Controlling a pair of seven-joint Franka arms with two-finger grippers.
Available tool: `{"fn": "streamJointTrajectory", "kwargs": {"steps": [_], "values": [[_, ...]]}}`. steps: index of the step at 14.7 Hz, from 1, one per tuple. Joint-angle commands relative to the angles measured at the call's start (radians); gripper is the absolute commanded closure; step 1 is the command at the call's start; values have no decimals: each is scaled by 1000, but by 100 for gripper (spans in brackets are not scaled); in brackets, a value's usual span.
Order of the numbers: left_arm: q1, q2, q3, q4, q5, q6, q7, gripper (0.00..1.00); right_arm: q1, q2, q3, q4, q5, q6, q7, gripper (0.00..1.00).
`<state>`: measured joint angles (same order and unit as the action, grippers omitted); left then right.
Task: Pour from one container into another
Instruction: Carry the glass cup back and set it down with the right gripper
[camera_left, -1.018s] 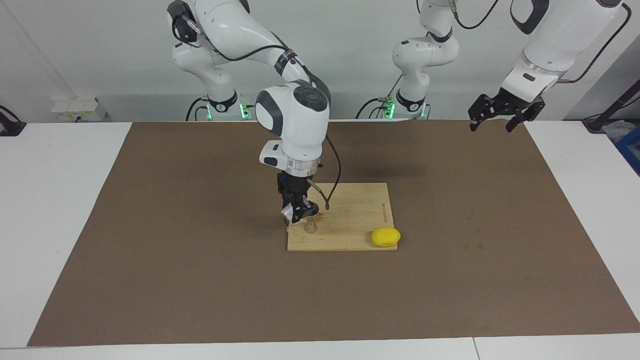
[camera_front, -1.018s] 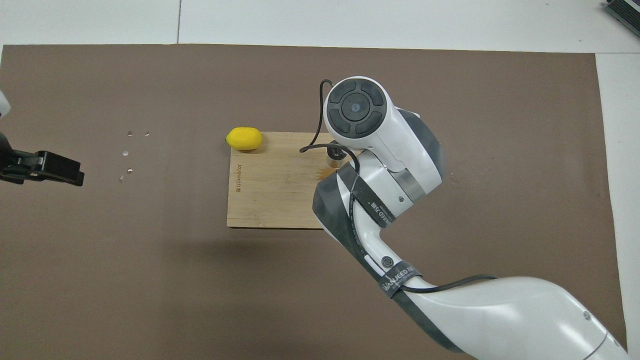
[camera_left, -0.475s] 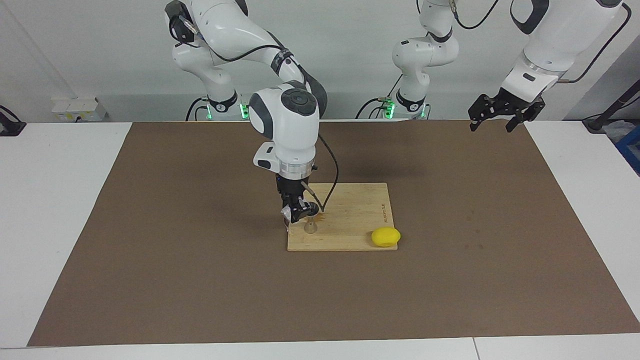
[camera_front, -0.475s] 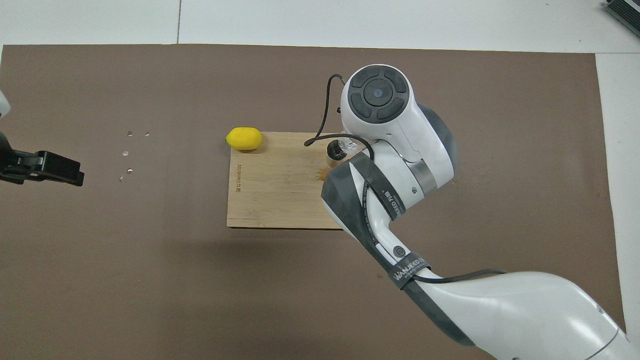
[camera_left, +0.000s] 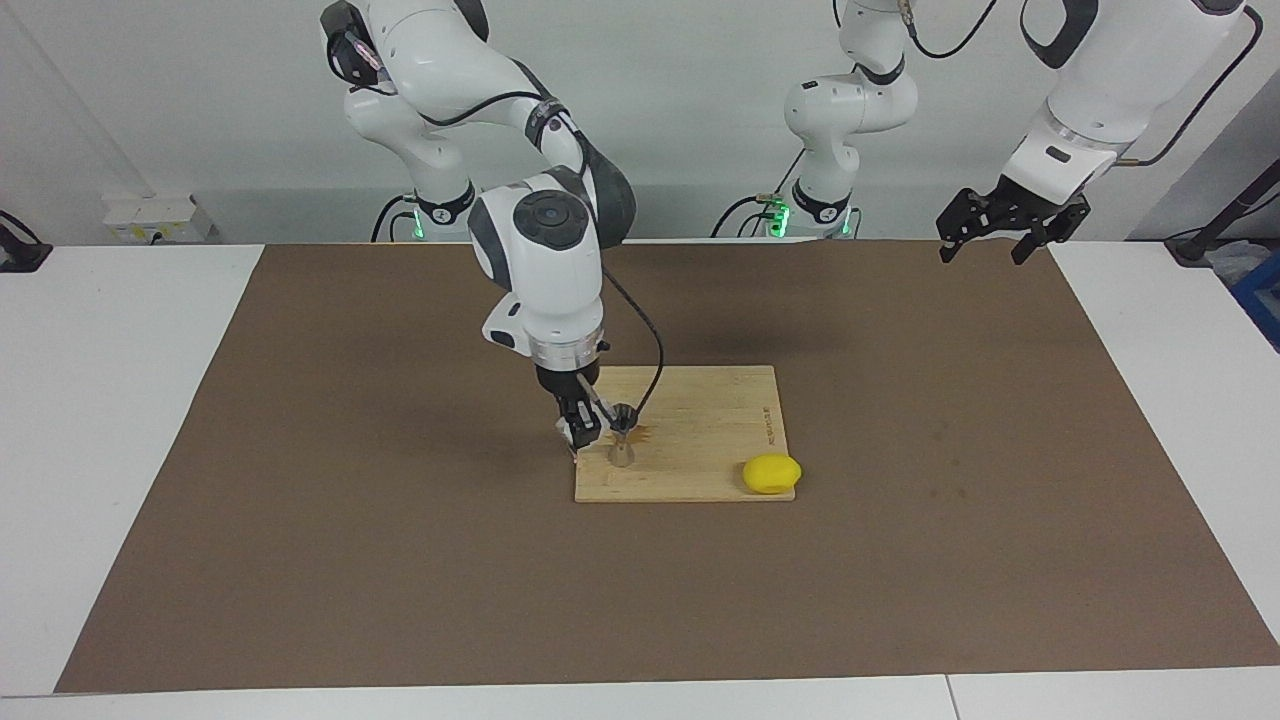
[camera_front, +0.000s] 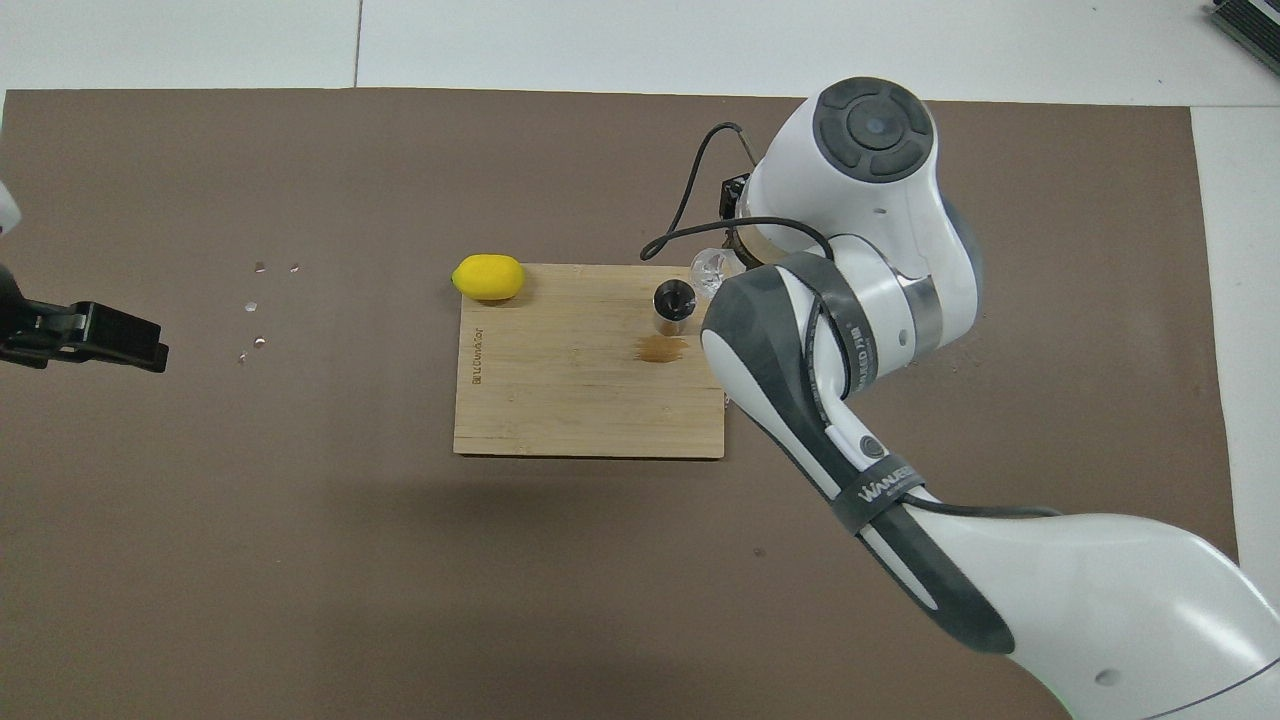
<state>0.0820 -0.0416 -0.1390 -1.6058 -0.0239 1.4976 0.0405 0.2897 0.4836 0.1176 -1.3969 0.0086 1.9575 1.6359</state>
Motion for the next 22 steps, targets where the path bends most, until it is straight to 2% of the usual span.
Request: {"fn": "streamJointTrajectory", "kwargs": {"steps": [1,3,7,9,13,19,20,21,22], "values": [[-7,-15,3,-22,21,10,-11,0,-85,0,11,-13,137,-2,-83,100],[-7,-15,3,-22,21,10,-11,0,-159,-16,11,-60,253,-2,-148,100],[-7,-17,3,-22,21,10,-11,0,-297,-71,11,-261,440,66,-289,100],[-7,-17,3,-22,21,10,-11,0,-372,-69,10,-315,536,72,-410,100],[-7,-15,3,-22,21,10,-11,0,-497,-45,10,-401,608,70,-677,100],[-7,-17,3,-22,21,10,-11,0,-589,-60,10,-490,620,113,-696,100],[-7,-15,4,-22,21,10,-11,0,-596,-65,8,-502,623,124,-696,94],[-7,-15,3,-22,21,10,-11,0,-600,-66,5,-508,623,130,-696,65],[-7,-17,3,-22,21,10,-11,0,-600,-66,1,-510,623,135,-702,30]]}}
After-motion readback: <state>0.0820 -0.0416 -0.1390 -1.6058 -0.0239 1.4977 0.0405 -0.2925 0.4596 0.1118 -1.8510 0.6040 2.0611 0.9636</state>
